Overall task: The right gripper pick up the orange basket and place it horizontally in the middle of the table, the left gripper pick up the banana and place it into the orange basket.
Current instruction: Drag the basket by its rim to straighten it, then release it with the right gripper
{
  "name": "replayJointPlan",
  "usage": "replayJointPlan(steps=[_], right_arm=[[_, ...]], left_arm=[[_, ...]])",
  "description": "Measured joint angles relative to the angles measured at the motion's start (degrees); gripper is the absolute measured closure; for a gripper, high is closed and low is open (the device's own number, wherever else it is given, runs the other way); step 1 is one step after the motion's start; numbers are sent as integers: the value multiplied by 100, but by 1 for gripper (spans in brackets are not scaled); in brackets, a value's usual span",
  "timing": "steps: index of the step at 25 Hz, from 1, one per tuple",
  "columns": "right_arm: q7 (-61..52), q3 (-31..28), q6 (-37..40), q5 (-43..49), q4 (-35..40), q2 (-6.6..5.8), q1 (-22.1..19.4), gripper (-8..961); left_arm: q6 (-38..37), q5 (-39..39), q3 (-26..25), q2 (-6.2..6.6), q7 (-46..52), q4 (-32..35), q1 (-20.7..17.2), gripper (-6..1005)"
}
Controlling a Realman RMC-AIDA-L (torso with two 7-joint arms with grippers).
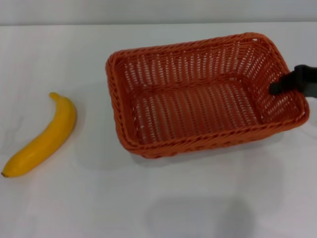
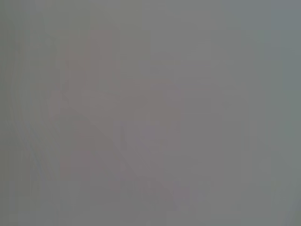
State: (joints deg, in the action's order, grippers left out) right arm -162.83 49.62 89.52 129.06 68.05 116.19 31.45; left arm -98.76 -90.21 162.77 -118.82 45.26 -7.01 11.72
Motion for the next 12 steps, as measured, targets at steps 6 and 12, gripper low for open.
replayJointPlan(steps=[6, 12], right_arm=[[11, 415, -428, -323, -39, 0, -425, 756], [95, 671, -368, -491, -102, -57, -482, 721]], left_arm=[[5, 0, 5, 0, 0, -45, 19, 219], [6, 32, 8, -12, 0, -46, 23, 220]])
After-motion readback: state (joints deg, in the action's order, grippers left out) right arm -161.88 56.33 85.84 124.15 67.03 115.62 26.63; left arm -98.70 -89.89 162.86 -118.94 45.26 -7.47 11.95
